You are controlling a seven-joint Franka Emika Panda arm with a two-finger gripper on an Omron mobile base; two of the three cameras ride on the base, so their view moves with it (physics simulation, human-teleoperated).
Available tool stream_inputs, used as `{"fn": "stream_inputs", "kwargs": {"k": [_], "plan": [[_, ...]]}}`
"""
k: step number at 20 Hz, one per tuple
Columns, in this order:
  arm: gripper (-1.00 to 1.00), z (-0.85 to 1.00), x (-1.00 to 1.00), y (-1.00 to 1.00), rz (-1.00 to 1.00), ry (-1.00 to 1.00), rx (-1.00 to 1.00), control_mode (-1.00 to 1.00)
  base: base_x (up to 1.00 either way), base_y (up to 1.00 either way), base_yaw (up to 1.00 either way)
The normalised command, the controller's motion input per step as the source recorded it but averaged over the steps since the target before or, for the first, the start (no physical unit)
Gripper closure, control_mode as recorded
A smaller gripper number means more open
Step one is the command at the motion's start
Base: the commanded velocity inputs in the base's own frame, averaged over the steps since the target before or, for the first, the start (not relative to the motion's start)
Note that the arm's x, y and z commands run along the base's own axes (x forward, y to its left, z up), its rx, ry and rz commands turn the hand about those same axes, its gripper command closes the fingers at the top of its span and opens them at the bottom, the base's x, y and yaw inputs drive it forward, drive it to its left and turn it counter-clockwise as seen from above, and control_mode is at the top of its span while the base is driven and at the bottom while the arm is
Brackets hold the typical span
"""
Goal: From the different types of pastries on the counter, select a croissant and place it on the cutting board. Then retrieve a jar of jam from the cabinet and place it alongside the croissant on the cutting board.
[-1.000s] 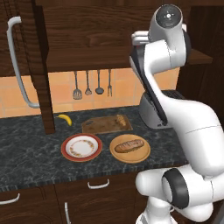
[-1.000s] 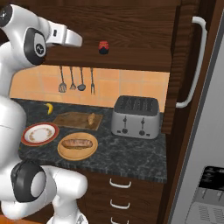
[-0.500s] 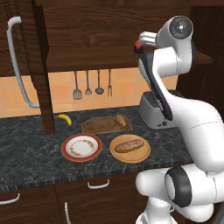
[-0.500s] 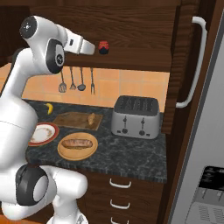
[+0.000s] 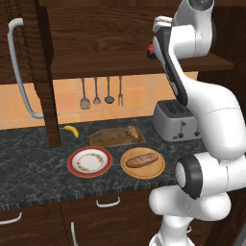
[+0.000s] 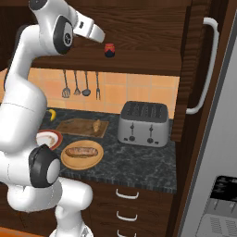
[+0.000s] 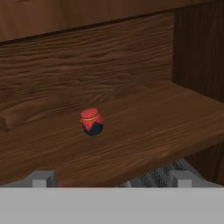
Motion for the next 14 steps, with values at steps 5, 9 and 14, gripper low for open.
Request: {"fn": "stream_inputs", "kwargs": {"k": [5,9,14], "plan": [[-1.00,-0.41,0.22,0.00,0.00,0.00,0.00,-1.00,0.00,0.00,0.00],[-1.00,-0.51,0.14,0.00,0.01,-0.05,0.00,-1.00,0.00,0.00,0.00],[-1.00,0.00,0.31,0.00,0.00,-0.04,0.00,-1.00,0.00,0.00,0.00]]}}
